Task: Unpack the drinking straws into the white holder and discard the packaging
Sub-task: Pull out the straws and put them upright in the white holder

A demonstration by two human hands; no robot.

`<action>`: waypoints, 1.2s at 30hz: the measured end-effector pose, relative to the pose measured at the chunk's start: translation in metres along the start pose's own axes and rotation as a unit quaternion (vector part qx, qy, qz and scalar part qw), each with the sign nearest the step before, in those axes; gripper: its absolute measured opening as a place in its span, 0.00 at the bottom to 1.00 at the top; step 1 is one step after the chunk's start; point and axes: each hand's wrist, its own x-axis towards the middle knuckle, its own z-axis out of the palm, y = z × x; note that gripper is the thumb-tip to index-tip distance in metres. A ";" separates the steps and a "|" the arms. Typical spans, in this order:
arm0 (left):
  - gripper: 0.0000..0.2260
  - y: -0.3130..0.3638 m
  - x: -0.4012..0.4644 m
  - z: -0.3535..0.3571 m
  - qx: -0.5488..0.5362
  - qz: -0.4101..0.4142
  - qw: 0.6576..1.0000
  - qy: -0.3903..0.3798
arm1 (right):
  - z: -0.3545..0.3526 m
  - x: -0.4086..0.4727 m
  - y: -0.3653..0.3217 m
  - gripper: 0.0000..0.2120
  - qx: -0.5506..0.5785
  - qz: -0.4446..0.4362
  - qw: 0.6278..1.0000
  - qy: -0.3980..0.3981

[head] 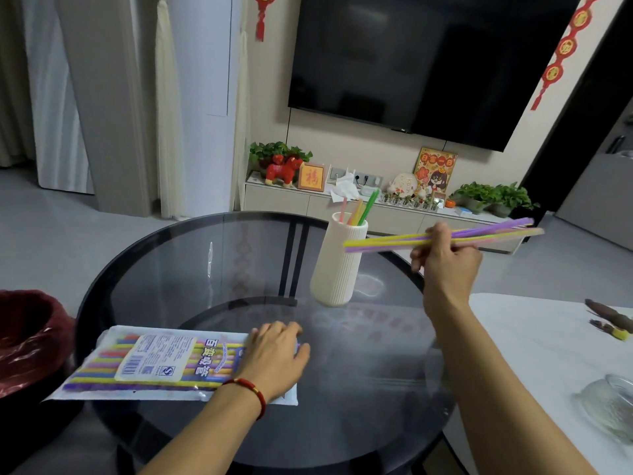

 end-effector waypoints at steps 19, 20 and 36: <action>0.19 0.007 0.005 0.000 0.032 0.042 0.997 -0.050 | 0.096 0.066 -0.011 0.18 -0.338 -0.077 0.920 -0.184; 0.20 0.006 0.005 -0.001 0.029 0.039 0.997 -0.057 | 0.098 0.066 -0.010 0.20 -0.347 -0.068 0.916 -0.188; 0.62 -0.037 -0.017 -0.029 0.132 0.055 0.961 -0.237 | 0.083 0.039 -0.006 0.23 -0.368 -0.193 0.870 -0.265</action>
